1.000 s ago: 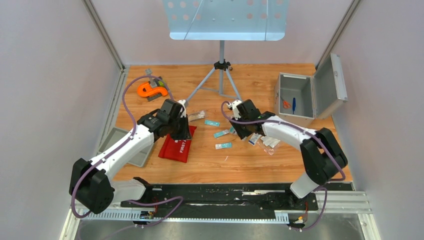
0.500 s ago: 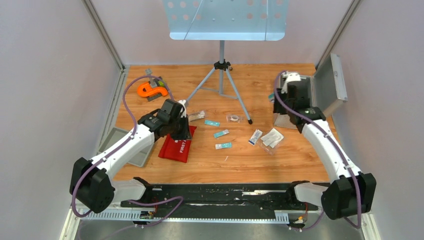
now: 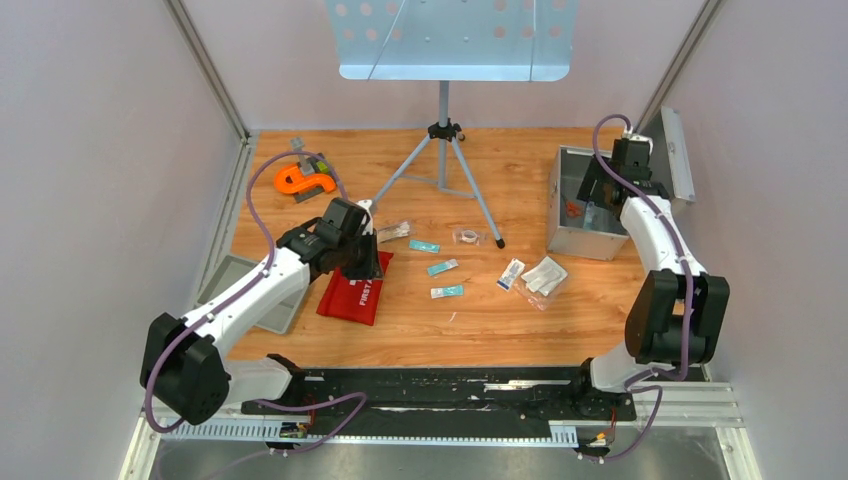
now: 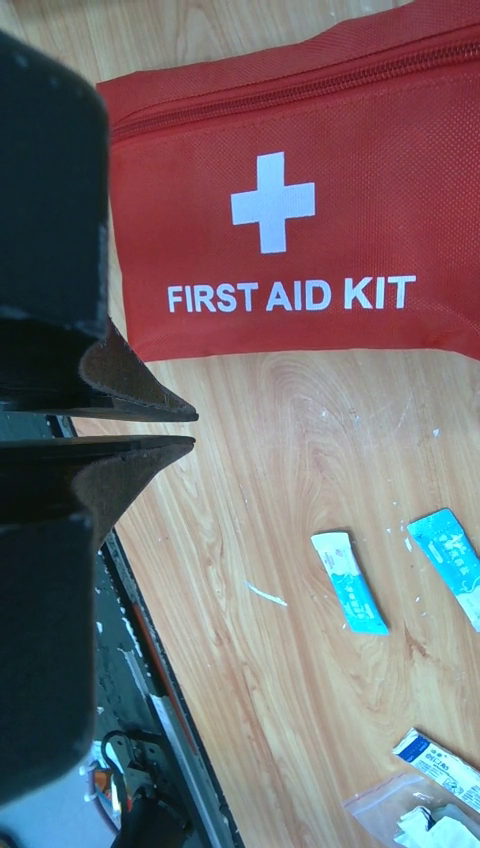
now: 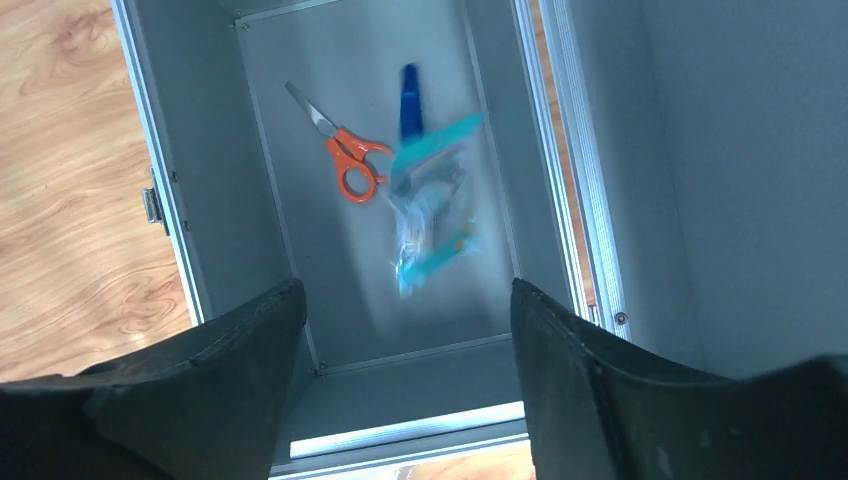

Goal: Organize the medicine kit
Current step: Place the medical item at the medicine box, then pick up the medical item at the center of the board.

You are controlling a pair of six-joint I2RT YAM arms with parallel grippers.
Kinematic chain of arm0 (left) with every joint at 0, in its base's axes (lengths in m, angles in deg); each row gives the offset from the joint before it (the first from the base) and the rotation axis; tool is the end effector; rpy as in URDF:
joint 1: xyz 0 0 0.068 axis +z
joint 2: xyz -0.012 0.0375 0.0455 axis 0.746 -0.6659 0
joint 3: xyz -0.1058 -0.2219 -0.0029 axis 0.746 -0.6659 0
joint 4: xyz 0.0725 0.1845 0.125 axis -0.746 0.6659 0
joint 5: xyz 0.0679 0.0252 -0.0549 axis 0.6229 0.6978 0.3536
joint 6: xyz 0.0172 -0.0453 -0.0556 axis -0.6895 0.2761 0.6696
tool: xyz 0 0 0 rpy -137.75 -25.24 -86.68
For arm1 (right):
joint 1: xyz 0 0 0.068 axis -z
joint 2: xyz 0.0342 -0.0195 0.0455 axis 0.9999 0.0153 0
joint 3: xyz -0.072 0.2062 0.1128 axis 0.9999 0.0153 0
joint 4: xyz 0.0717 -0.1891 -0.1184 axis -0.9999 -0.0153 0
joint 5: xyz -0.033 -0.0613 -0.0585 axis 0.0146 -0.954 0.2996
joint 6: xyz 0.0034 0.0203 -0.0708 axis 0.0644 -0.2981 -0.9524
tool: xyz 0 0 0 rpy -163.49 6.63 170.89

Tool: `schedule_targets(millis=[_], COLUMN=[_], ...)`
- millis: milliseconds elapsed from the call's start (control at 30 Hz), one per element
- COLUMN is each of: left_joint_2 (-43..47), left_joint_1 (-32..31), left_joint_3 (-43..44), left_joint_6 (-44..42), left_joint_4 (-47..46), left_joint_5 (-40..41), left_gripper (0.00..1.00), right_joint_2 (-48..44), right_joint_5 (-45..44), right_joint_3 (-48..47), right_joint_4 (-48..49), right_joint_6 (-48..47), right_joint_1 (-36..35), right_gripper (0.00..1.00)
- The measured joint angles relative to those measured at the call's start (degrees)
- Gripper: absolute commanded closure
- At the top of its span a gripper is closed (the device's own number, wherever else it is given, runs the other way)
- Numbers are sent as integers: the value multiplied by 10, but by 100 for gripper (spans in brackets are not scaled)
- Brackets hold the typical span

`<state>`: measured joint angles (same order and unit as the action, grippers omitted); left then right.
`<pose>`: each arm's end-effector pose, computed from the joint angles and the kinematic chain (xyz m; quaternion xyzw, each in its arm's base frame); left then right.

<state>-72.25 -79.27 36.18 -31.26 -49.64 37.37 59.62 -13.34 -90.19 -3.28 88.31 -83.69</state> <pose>0.2063 -0.1327 0.2172 0.0079 0.9540 -0.2033 0.2203 0.3287 -0.0420 0.2484 0.1546 0.9089 -0.0654 0.3817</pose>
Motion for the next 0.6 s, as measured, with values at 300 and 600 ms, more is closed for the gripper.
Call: schedule_targets(millis=[300,600], left_joint_2=[4,12], left_joint_1=[0,0], left_joint_3=[0,0], left_joint_6=[-1,0], left_joint_4=[2,4], left_joint_5=[13,34], left_gripper=[82,82], right_joint_2=[-40,-167], right_joint_5=[5,28], right_joint_3=[1,56], right_joint_4=[4,31], right_joint_6=[3,16], right_joint_1=[-6,-136], right_gripper=[23,26])
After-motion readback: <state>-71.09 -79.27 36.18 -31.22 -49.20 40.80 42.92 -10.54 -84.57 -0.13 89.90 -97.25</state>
